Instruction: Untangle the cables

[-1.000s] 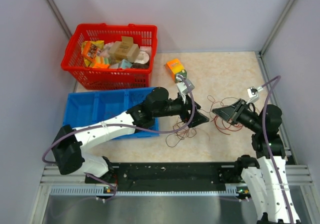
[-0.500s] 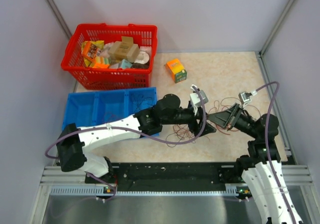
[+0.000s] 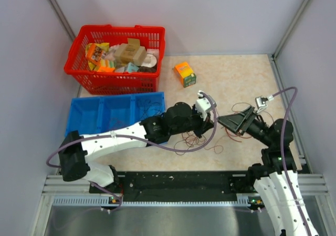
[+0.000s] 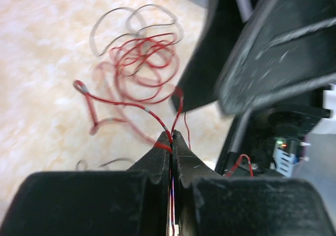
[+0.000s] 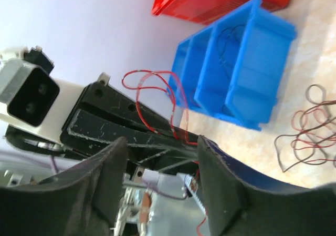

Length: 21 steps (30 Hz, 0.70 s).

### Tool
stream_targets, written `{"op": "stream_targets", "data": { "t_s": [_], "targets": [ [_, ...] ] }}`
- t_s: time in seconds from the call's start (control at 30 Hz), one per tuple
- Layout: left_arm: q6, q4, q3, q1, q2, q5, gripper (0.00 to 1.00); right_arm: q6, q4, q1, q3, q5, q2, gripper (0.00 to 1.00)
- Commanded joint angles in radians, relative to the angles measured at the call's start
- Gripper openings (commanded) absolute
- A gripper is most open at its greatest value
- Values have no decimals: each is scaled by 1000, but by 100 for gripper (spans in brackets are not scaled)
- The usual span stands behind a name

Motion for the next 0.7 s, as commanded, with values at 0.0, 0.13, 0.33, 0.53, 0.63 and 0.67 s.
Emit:
{"op": "stream_targets", "data": {
  "t_s": [0.0,0.13,0.33,0.53,0.63,0.67],
  "targets": [
    [24,-56,-54,14,-166,-274,0,-344,-311,8,122,186,26,66],
    [40,-209,-109,32,-371,-495,0,-470,-355,5,78,307,32,79],
    [64,-561,-76,67,-594,-904,0,-582,-330,6,-23,428,116,79],
    [121,-647,-68,300,-729,-1014,0,-586,-276,6,-51,390,159,79],
    [149,-624,-99,460,-740,-971,0,-584,-278,6,-56,390,136,79],
    [141,-618,-114,500,-737,-951,0,-584,-276,6,-62,390,129,79]
  ]
}}
